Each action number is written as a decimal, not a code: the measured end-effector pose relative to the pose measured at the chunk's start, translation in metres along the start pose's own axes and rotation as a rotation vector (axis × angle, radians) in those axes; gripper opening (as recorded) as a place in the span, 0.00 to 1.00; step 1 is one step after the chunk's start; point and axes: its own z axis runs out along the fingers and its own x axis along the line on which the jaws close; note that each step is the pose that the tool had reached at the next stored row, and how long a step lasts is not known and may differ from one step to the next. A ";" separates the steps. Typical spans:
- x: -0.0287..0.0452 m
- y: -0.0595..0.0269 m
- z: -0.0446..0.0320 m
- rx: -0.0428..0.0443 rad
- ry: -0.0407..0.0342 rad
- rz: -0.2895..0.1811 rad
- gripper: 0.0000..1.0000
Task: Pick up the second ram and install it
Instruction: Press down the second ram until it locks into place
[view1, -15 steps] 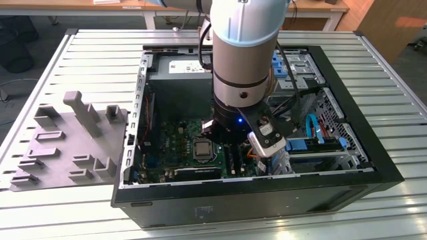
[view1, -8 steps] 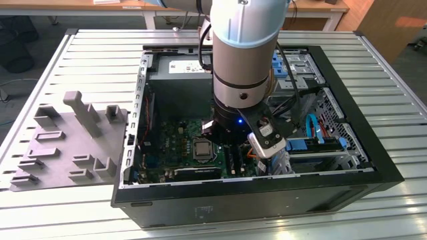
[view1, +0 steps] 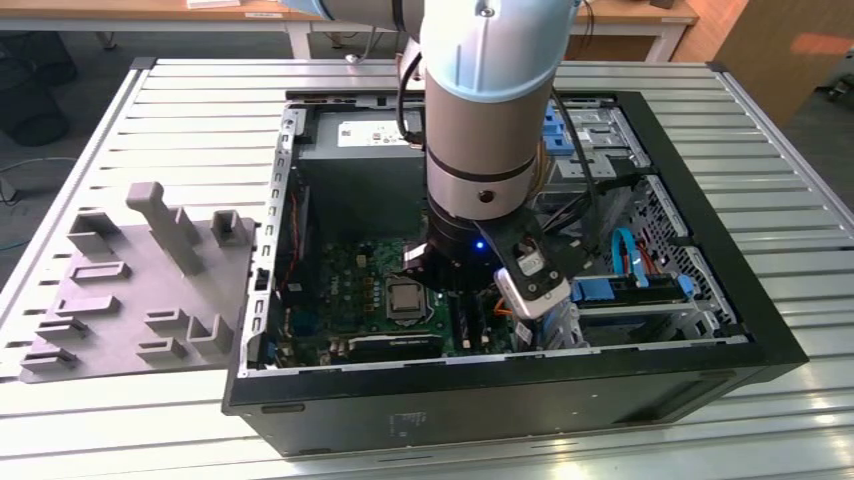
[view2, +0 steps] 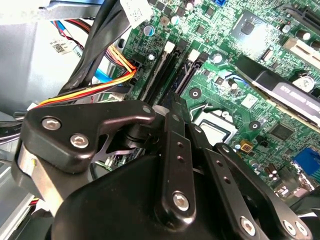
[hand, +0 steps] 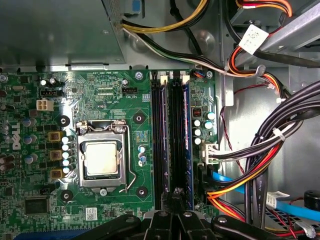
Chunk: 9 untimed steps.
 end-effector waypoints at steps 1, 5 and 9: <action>0.0000 0.0000 0.0002 -0.0002 0.0000 0.000 0.11; 0.0004 0.0000 0.0034 -0.0001 0.0000 0.000 0.11; 0.0007 0.0000 0.0036 -0.0002 0.0000 0.000 0.11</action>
